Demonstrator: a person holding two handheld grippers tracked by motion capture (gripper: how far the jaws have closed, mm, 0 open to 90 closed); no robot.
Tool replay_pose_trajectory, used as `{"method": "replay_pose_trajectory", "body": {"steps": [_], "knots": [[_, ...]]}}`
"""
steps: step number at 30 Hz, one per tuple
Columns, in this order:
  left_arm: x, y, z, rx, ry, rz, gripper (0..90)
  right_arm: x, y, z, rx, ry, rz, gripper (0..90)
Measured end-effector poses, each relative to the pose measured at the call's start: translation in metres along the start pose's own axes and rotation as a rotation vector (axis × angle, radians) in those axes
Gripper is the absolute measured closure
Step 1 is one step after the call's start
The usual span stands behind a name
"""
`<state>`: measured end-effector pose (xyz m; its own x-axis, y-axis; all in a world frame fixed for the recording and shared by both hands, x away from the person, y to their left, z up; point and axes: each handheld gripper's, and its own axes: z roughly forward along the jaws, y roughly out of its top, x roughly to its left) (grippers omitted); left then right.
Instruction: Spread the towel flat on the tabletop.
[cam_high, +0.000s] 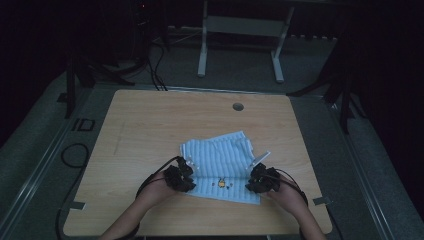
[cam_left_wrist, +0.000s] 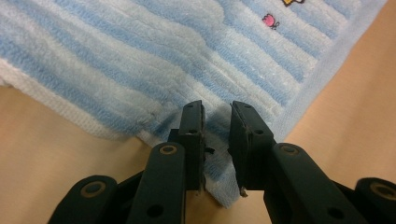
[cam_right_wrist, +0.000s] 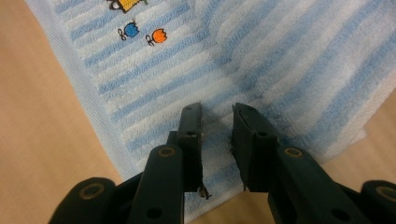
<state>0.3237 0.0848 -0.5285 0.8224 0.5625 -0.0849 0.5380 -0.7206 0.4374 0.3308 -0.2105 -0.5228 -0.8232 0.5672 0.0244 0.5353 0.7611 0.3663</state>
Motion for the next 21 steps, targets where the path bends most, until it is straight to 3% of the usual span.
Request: {"method": "replay_pose_trajectory", "body": {"steps": [6,10,13,14,17,21], "knots": [[0.022,0.019,0.005,0.031,0.038,0.010,74.5,-0.023,0.016,0.005,0.002,0.009,0.032,72.7],[0.037,0.026,0.009,-0.004,0.046,-0.024,74.4,-0.037,0.026,0.009,0.007,-0.002,0.048,72.7],[0.042,0.030,0.008,-0.008,0.055,-0.019,73.5,-0.046,0.032,0.011,0.008,0.010,0.072,70.5],[0.042,0.030,0.008,-0.008,0.055,-0.019,72.9,-0.046,0.032,0.011,0.008,0.010,0.072,70.5],[0.029,0.028,-0.003,-0.052,0.023,0.040,68.5,-0.033,0.029,0.001,0.002,0.006,0.027,66.7],[0.020,0.025,-0.001,-0.033,0.001,0.107,63.2,-0.017,0.018,-0.008,0.001,0.005,-0.025,62.2]]}}
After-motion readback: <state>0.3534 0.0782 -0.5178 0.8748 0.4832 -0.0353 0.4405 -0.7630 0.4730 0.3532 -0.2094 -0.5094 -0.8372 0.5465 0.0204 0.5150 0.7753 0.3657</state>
